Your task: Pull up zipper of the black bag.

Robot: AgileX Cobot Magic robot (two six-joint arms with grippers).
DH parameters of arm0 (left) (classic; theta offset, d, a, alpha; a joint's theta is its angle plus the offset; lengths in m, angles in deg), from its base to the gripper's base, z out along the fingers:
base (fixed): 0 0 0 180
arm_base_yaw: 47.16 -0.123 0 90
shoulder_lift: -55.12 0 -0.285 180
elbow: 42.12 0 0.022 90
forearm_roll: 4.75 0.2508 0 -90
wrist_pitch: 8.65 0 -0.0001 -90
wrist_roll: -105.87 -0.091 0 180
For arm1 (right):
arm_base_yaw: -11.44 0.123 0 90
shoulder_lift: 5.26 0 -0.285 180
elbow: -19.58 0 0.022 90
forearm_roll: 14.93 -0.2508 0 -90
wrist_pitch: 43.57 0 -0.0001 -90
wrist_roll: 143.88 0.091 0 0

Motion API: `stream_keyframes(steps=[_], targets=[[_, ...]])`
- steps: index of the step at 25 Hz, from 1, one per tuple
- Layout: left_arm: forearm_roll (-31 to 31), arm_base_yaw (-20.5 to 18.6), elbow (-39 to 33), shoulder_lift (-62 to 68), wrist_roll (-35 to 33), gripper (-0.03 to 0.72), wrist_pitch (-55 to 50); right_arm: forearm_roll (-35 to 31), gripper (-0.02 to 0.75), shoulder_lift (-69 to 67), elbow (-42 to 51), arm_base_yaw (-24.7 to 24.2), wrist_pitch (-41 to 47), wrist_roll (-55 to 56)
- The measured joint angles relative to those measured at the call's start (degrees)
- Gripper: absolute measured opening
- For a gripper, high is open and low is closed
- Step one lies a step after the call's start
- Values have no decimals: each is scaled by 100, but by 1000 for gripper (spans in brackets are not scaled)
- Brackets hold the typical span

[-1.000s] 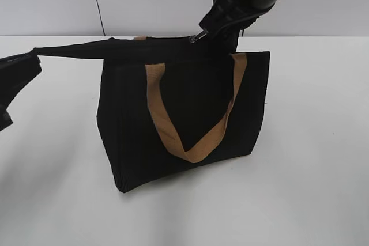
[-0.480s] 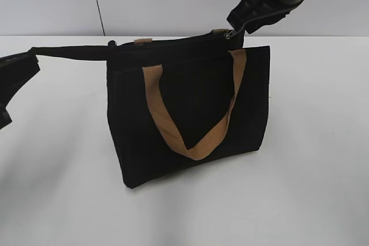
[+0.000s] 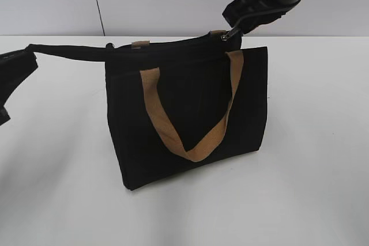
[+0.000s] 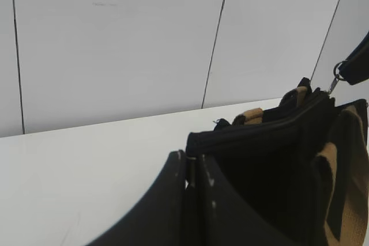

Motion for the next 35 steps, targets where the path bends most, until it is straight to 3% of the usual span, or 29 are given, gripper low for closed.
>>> stream_keyframes(steps=[7, 14, 18, 25, 32, 35], targets=[[101, -23, 0, -11, 0, 6, 227, -563, -3, 5, -11, -28, -11, -122], [288, -27, 0, -11, 0, 6, 444, -845, 59, 21, -17, -35, 48, -141], [316, -29, 0, -11, 0, 6, 461, -1032, 125, 25, -17, -35, 160, -141], [592, -29, 0, -11, 0, 6, 467, -1098, 365, 25, -24, -35, 380, -28], [814, -29, 0, -17, 0, 17, 432, -1101, 405, 52, -24, -35, 1046, 9], [814, -29, 0, -17, 90, 99, 407, -1101, 407, 173, -24, -35, 1077, 16]])
